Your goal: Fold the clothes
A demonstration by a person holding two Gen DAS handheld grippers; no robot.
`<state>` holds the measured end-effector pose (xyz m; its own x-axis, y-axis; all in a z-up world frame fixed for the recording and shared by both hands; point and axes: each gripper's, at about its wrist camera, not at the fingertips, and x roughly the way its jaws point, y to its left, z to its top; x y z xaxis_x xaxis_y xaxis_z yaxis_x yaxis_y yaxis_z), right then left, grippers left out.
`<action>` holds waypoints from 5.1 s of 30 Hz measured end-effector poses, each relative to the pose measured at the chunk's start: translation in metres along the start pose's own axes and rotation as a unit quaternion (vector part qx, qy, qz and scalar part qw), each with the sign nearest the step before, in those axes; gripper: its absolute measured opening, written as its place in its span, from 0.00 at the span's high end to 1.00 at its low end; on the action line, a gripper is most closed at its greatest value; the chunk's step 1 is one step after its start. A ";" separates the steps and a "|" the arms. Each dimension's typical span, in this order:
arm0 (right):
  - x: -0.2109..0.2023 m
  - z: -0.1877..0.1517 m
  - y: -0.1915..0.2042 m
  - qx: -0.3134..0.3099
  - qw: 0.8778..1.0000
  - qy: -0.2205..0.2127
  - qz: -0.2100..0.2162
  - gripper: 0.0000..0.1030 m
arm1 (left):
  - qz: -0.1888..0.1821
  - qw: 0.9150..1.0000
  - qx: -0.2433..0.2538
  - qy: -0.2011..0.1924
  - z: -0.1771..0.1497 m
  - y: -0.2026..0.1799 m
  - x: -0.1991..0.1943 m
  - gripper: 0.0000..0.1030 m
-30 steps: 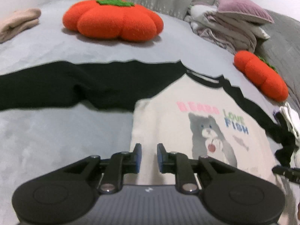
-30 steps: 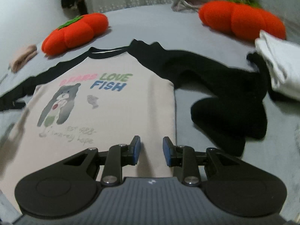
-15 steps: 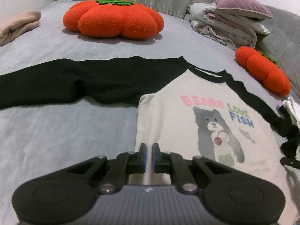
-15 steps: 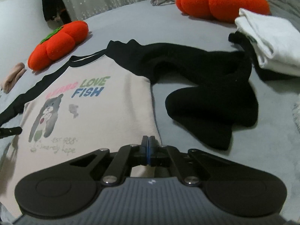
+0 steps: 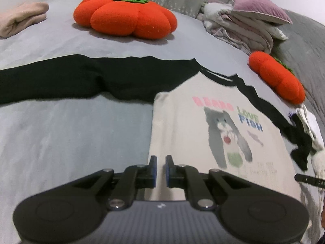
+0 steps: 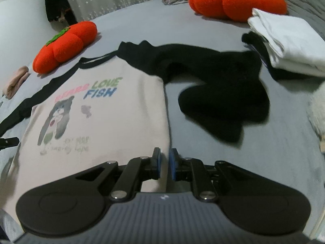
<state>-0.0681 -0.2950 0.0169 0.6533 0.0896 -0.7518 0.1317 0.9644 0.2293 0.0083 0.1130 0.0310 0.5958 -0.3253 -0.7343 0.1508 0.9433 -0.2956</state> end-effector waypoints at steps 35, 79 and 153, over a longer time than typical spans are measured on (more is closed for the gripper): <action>-0.076 -0.076 -0.023 0.074 0.994 0.018 0.083 0.89 | -0.007 0.999 -0.030 0.010 -0.095 0.010 -0.067 0.96; -0.040 -0.028 0.019 -0.085 0.996 -0.021 -0.013 0.81 | 0.050 0.998 0.044 -0.019 -0.027 -0.048 -0.024 0.69; 0.209 0.215 0.108 -0.263 0.964 -0.008 0.029 0.50 | 0.019 0.998 0.031 -0.046 0.083 -0.031 0.101 0.65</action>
<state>0.2434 -0.2260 0.0175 0.6605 0.1480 -0.7361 -0.2996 0.9509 -0.0777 0.1291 0.0561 0.0171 0.6720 -0.2852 -0.6834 0.1741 0.9578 -0.2285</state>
